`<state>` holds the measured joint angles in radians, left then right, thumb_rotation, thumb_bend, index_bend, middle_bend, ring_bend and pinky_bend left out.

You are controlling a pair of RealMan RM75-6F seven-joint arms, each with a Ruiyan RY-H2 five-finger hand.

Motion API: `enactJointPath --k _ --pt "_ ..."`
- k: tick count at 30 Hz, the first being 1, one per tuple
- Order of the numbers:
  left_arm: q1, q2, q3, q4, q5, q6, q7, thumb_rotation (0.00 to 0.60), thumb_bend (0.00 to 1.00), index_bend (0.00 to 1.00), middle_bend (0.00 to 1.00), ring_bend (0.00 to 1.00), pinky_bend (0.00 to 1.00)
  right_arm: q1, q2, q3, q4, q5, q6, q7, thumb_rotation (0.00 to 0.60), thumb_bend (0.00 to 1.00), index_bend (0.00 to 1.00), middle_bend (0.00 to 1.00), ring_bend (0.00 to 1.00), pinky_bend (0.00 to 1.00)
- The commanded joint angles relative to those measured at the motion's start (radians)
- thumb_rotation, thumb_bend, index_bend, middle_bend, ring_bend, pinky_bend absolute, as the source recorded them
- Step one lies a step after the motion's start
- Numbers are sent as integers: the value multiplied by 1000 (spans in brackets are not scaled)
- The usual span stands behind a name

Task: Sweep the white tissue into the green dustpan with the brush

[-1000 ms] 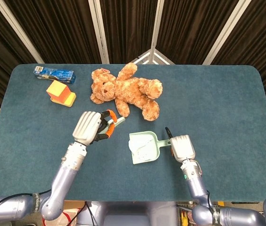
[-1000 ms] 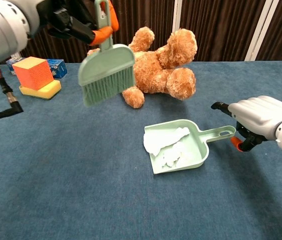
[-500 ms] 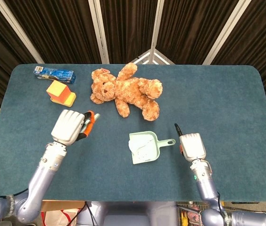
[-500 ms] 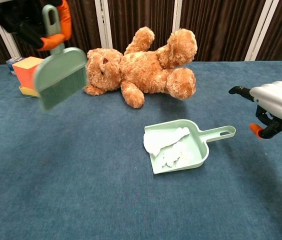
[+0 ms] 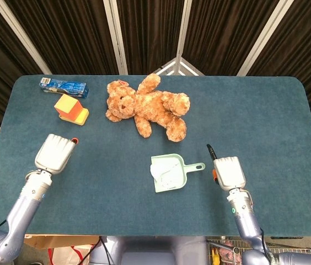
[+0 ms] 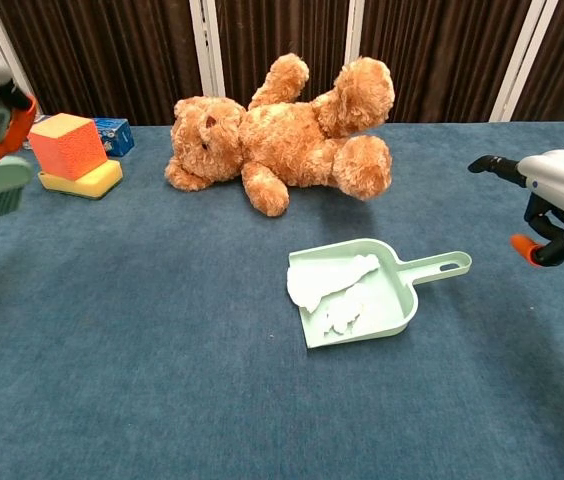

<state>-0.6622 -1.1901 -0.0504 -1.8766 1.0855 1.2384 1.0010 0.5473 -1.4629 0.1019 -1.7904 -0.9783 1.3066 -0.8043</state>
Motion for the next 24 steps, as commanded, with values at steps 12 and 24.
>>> enactJointPath --k 12,24 --pt "41 -109 35 55 72 66 -29 600 34 0 184 534 665 -13 9 -5 -7 -12 3 16 600 493 0 844 841 896" --pt "114 -68 -8 36 182 145 -301 600 0 0 0 15 76 -27 47 19 38 -65 24 80 600 493 0 485 437 458"
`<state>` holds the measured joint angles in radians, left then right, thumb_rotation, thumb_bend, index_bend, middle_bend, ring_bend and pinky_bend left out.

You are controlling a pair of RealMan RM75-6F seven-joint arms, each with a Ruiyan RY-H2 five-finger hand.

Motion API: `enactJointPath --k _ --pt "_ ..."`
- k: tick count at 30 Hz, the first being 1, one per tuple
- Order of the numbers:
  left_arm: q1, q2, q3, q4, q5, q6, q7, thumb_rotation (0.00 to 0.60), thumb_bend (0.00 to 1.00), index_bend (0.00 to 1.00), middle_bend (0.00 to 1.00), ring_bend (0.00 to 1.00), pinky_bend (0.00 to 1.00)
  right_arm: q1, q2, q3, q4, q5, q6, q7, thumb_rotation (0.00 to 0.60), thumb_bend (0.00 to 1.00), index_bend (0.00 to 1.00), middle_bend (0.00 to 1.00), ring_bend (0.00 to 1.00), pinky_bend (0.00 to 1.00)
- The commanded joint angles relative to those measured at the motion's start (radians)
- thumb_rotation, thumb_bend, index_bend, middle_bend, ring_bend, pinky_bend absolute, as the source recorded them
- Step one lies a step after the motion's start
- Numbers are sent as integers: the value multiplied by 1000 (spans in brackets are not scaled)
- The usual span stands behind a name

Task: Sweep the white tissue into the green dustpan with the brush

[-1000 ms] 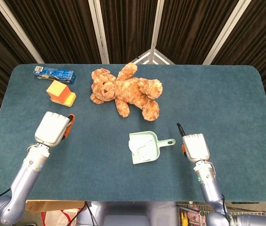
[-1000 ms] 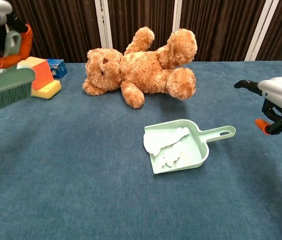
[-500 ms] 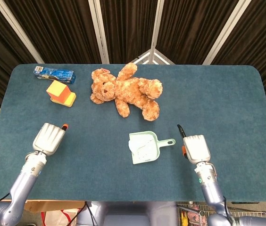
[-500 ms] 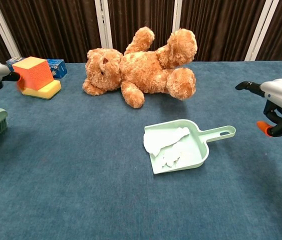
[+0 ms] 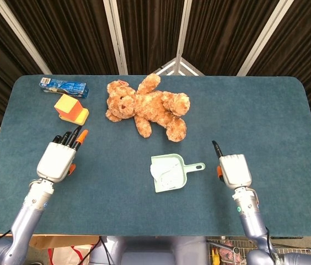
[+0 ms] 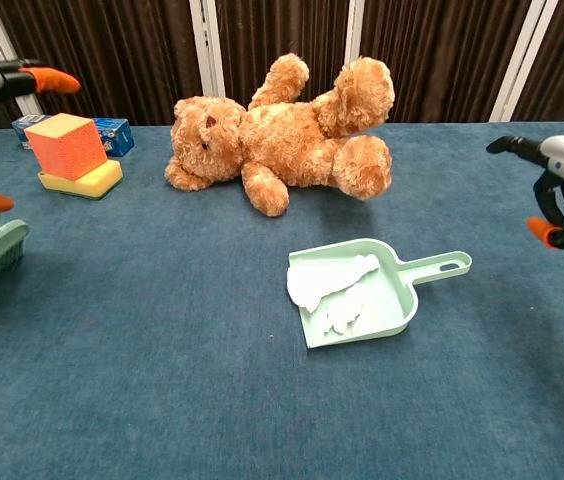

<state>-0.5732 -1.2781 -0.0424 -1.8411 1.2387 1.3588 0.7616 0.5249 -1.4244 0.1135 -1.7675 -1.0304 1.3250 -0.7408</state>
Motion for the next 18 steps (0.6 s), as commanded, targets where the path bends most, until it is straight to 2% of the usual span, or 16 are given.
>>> enactJointPath --k 1,4,8,10,13,15,18 --pt "28 23 -23 7 37 30 -84 600 0 0 0 14 68 -6 12 9 20 -17 6 23 600 492 0 451 394 405" --pt "41 34 -52 19 43 46 -161 600 0 0 0 14 68 -11 28 19 34 -29 11 43 600 493 0 387 320 319" --pt "48 55 -83 26 38 48 -216 600 0 0 0 14 68 -15 45 34 51 -26 8 63 600 493 0 331 265 269" --pt "52 70 -89 11 24 39 -223 600 0 0 0 14 68 -20 55 42 53 -20 7 80 600 493 0 238 182 208" --pt "72 102 -68 -16 25 30 -217 600 4 0 0 14 68 -37 72 40 58 -26 11 111 600 493 0 44 28 94" --pt "96 122 -45 -32 41 35 -233 600 16 0 0 13 68 -54 90 32 60 -40 16 143 600 492 0 0 0 47" --pt "158 153 5 -52 75 59 -316 600 25 0 0 5 68 -97 126 10 68 -88 41 220 600 493 0 0 0 12"
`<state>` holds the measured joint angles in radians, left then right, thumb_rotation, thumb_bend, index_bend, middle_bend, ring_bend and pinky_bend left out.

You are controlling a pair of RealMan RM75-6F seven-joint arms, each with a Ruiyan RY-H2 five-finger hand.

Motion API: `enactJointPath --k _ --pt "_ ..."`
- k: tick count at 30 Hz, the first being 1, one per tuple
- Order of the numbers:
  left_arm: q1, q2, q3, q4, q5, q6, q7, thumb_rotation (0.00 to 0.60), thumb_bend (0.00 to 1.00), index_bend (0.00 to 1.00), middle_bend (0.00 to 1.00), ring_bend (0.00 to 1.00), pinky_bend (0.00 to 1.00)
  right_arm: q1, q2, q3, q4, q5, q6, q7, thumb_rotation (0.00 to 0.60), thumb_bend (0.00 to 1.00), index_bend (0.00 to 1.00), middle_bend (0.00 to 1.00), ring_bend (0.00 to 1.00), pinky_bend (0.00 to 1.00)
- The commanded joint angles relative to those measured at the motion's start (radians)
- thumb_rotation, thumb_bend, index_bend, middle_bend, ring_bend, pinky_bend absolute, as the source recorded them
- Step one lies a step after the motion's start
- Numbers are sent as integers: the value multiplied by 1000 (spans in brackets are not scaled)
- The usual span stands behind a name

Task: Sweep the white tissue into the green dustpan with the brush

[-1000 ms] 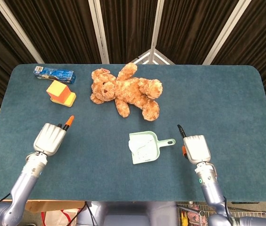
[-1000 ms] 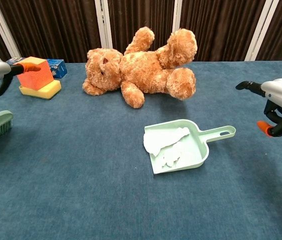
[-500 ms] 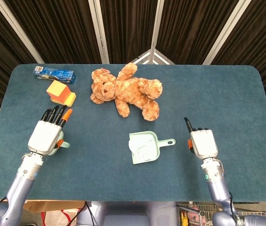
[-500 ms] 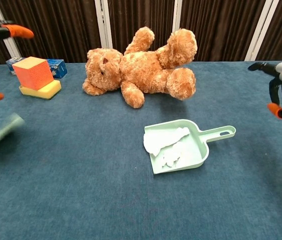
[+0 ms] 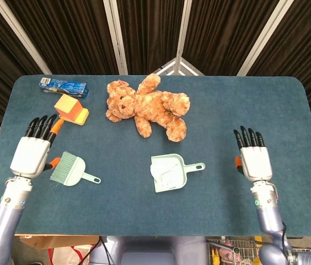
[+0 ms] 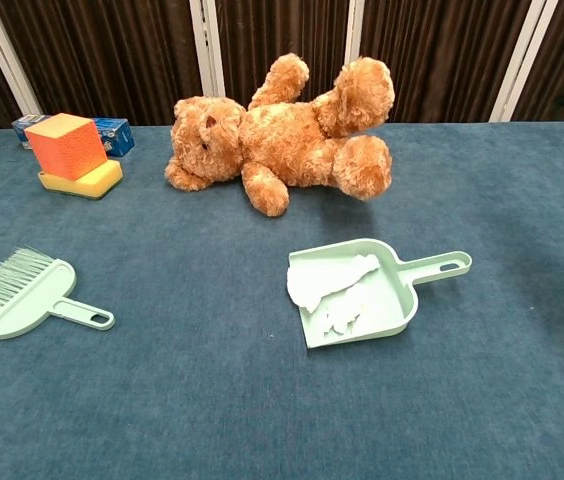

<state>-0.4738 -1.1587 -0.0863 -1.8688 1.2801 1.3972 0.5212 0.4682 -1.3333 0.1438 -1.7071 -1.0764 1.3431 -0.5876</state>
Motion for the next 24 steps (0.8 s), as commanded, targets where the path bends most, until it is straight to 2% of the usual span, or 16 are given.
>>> enactJointPath --k 1,4,10,15,18,21,24 --pt "79 44 65 -28 45 30 -105 600 25 0 0 2 68 -56 50 -28 7 -59 31 99 600 493 0 0 0 9" --pt "167 88 138 -34 106 76 -228 600 25 0 0 0 68 -136 113 -67 -13 -147 97 245 600 493 0 0 0 0" --pt "280 114 220 50 216 152 -402 600 25 0 0 0 49 -241 182 -125 -3 -256 179 414 600 476 0 0 0 0" --pt "341 126 254 113 279 203 -481 600 24 0 0 0 1 -323 212 -180 33 -325 241 494 600 393 0 0 0 0" --pt "379 125 269 169 331 248 -487 600 24 0 0 0 0 -360 225 -201 45 -352 259 533 600 385 0 0 0 0" --pt "412 105 263 239 384 311 -472 600 23 0 0 0 0 -389 232 -220 53 -396 285 536 600 384 0 0 0 0" --pt "427 85 251 277 404 331 -470 600 24 0 0 0 0 -398 229 -220 72 -420 286 528 600 384 0 0 0 0"
